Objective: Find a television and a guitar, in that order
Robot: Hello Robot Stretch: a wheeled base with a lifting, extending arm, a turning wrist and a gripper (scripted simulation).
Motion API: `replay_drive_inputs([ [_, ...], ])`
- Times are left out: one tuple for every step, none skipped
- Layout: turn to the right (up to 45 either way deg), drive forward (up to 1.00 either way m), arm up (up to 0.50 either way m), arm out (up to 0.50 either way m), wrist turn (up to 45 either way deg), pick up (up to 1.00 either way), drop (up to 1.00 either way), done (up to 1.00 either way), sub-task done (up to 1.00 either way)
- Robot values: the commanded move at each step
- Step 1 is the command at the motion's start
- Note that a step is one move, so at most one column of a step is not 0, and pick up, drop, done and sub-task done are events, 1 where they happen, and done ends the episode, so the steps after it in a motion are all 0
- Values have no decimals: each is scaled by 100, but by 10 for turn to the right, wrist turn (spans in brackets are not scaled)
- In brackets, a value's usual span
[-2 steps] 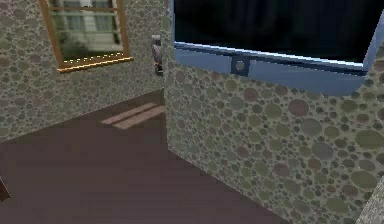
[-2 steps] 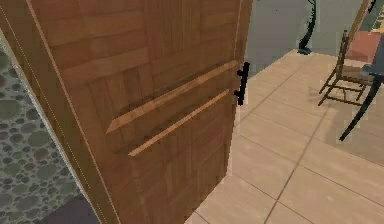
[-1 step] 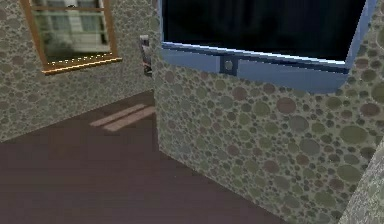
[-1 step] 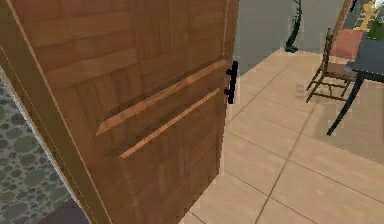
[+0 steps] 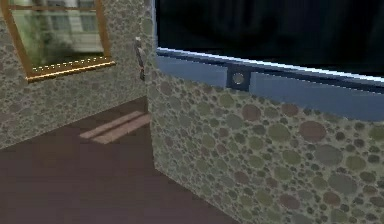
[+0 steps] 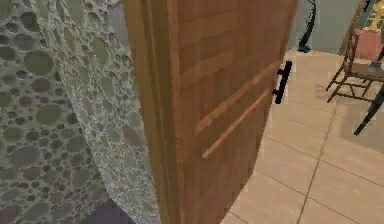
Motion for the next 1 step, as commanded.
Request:
replay_drive_inputs([
  [120,0,0,0,0,0,0,0,0],
])
